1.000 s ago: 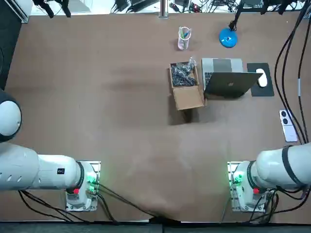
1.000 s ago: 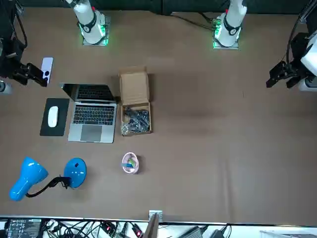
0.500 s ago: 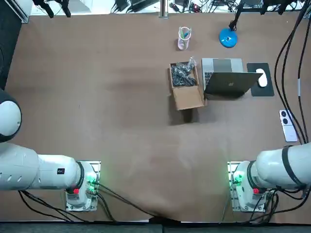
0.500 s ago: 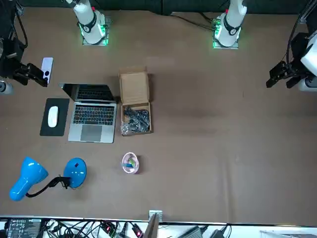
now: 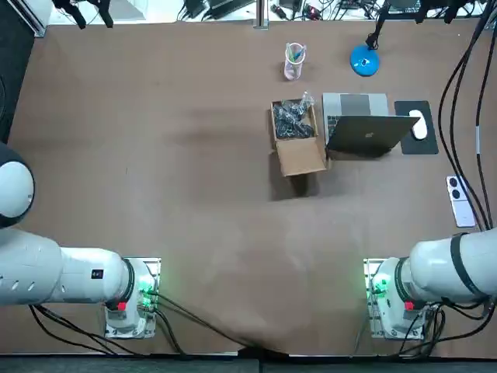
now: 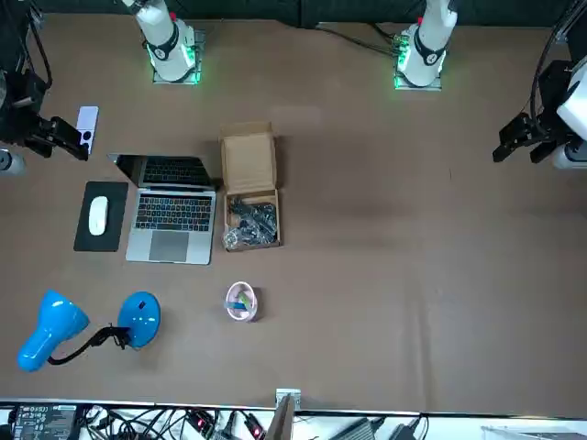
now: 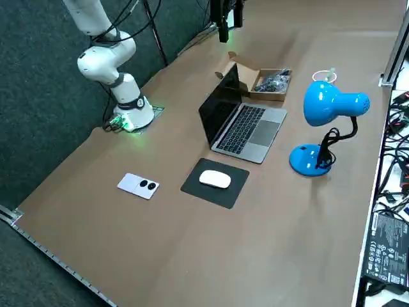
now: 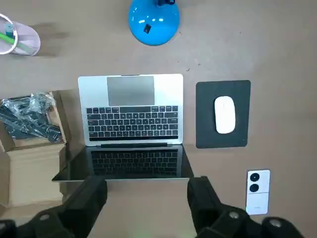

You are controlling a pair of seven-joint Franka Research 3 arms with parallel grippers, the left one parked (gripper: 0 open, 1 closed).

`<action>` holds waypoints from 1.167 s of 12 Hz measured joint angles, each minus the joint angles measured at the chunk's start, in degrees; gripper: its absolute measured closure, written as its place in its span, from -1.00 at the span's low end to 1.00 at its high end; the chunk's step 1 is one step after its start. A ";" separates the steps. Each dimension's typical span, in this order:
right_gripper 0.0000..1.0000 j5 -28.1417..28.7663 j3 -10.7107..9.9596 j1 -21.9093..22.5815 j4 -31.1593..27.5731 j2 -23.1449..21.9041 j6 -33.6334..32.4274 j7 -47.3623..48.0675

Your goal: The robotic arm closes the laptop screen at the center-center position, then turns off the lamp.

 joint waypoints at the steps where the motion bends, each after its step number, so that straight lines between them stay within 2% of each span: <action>1: -1.00 0.00 0.00 0.00 0.00 -0.01 0.00 -0.02; 10: -1.00 0.01 0.37 0.11 -0.03 -0.67 0.00 -0.04; 12: -1.00 0.01 0.67 0.25 -1.04 -2.62 -0.01 -0.04; 14: -1.00 0.19 0.91 0.28 -4.48 -6.75 -0.01 0.03</action>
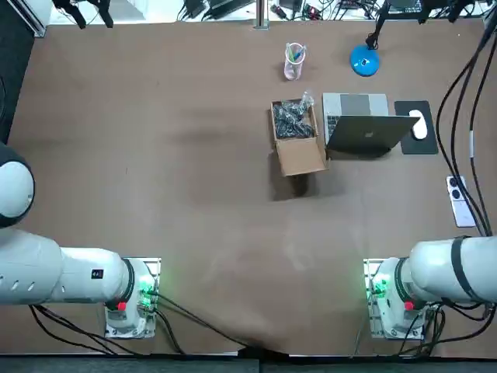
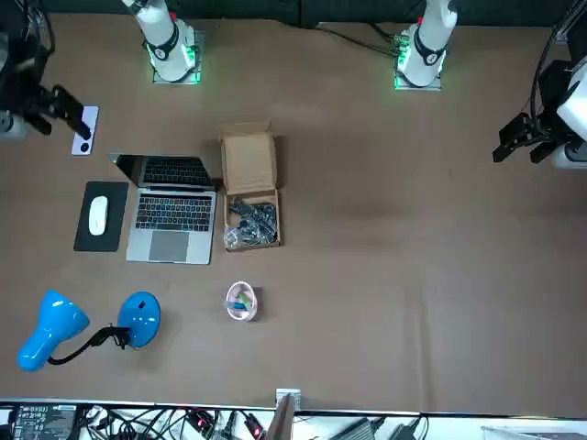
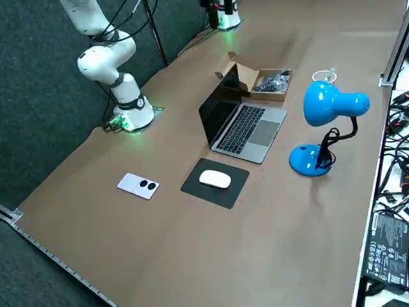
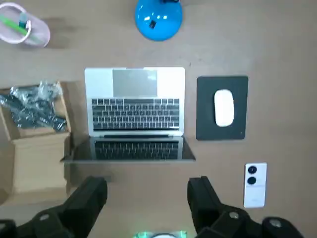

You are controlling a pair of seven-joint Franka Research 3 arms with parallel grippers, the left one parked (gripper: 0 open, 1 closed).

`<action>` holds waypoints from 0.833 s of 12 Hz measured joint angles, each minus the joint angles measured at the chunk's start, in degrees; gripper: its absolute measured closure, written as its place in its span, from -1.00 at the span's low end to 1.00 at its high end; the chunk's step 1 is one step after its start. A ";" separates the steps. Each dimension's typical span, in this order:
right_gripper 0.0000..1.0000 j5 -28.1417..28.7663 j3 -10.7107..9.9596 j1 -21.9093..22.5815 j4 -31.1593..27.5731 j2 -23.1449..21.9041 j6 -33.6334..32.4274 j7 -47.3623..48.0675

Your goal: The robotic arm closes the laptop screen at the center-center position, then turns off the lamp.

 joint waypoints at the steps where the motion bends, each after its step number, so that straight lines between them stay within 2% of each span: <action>1: -1.00 0.47 0.08 0.01 -2.42 -2.56 -0.01 0.06; 2: -1.00 1.23 0.13 0.02 -5.24 -5.43 0.00 0.11; 3: -1.00 2.54 0.20 0.07 -11.71 -11.46 0.26 0.16; 6: -1.00 3.10 0.89 1.36 -23.09 -20.86 3.19 0.28; 8: -1.00 3.19 1.27 2.81 -30.83 -26.34 5.56 0.31; 10: -1.00 3.25 1.34 4.24 -36.00 -29.51 6.65 0.40</action>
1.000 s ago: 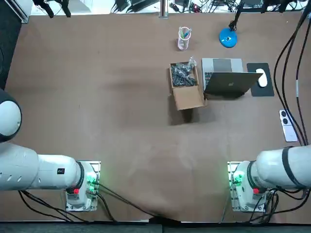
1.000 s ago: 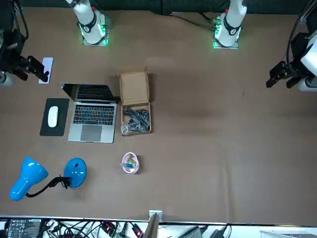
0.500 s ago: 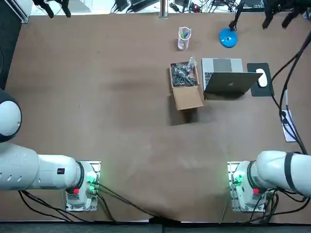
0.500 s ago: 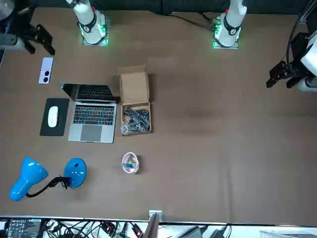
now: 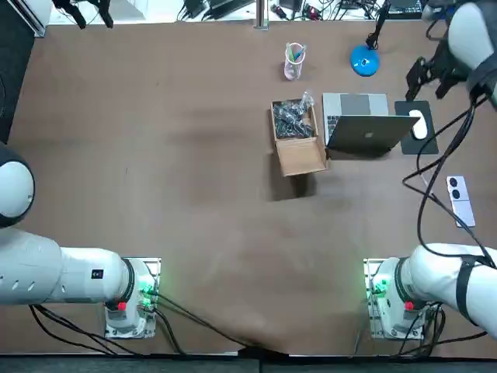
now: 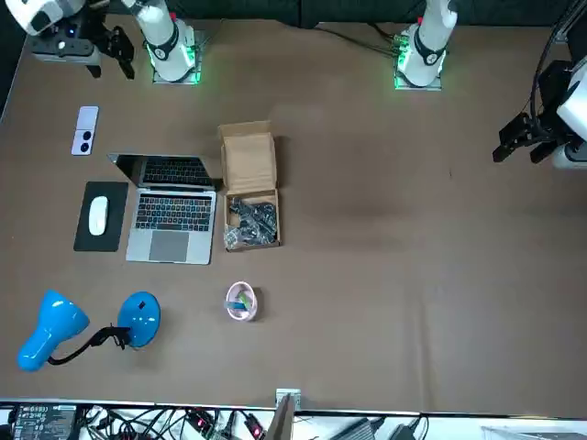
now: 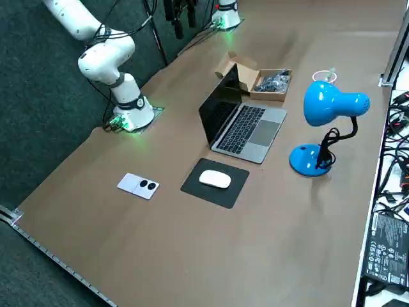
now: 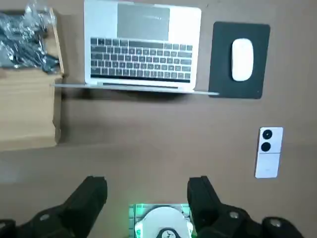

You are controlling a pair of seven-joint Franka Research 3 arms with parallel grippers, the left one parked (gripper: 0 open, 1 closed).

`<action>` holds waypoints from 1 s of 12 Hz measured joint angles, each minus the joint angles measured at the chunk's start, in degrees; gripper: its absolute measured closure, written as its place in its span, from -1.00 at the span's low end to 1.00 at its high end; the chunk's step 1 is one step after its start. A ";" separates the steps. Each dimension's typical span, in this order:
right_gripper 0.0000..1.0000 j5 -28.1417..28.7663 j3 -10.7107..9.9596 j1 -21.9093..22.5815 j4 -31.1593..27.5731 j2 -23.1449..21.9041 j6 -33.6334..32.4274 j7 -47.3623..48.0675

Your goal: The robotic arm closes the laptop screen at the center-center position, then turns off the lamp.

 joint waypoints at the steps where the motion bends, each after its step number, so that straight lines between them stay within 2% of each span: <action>1: -1.00 0.23 0.00 0.29 -1.39 -0.66 0.36 0.04; 7: -0.95 2.84 -1.01 0.20 -5.91 0.02 3.09 0.05; 8: -0.80 3.13 -1.13 0.20 -7.40 0.51 4.41 0.05; 10: -0.24 3.36 -1.19 0.21 -10.65 1.68 7.74 0.05; 11: 0.25 3.42 -1.19 0.22 -14.08 2.77 12.12 0.05; 12: 0.52 3.44 -1.19 0.23 -15.65 3.39 14.35 0.05</action>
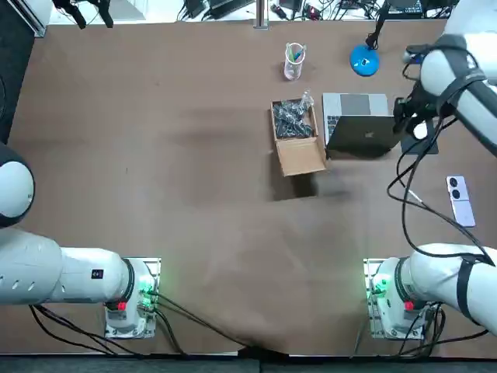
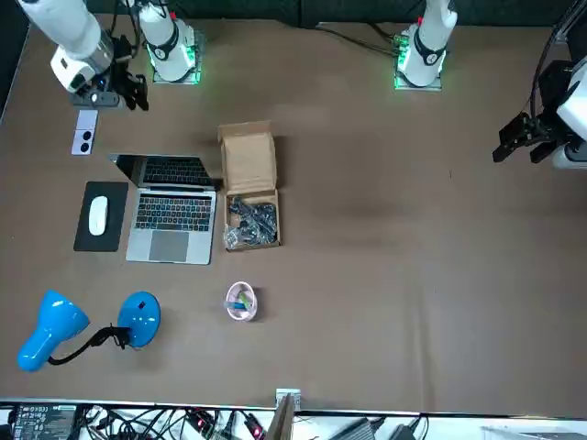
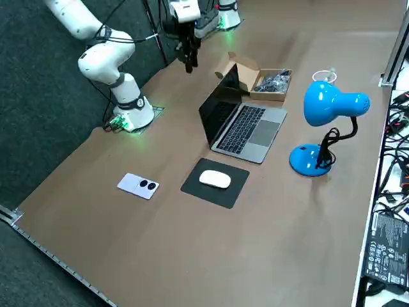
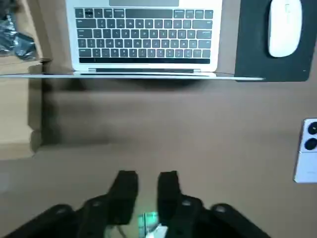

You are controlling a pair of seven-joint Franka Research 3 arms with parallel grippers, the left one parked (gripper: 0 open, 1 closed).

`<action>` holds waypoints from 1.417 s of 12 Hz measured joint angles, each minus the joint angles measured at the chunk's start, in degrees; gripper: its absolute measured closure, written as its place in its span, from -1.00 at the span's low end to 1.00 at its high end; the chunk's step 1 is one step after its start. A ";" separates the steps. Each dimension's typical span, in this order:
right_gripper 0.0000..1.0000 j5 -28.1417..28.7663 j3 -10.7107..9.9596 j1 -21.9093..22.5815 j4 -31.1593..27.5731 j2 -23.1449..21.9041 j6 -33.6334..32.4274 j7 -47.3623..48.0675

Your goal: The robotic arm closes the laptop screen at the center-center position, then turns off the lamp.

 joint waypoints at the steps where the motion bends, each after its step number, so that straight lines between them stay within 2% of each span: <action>1: 0.77 0.02 0.00 0.01 -1.41 0.64 2.18 0.00; 2: 0.96 0.06 0.00 0.02 -2.59 1.33 4.23 0.00; 8: 0.96 0.09 0.01 0.05 -6.65 5.37 14.04 0.00; 17: 0.96 0.11 0.11 0.11 -6.25 7.85 22.13 0.78</action>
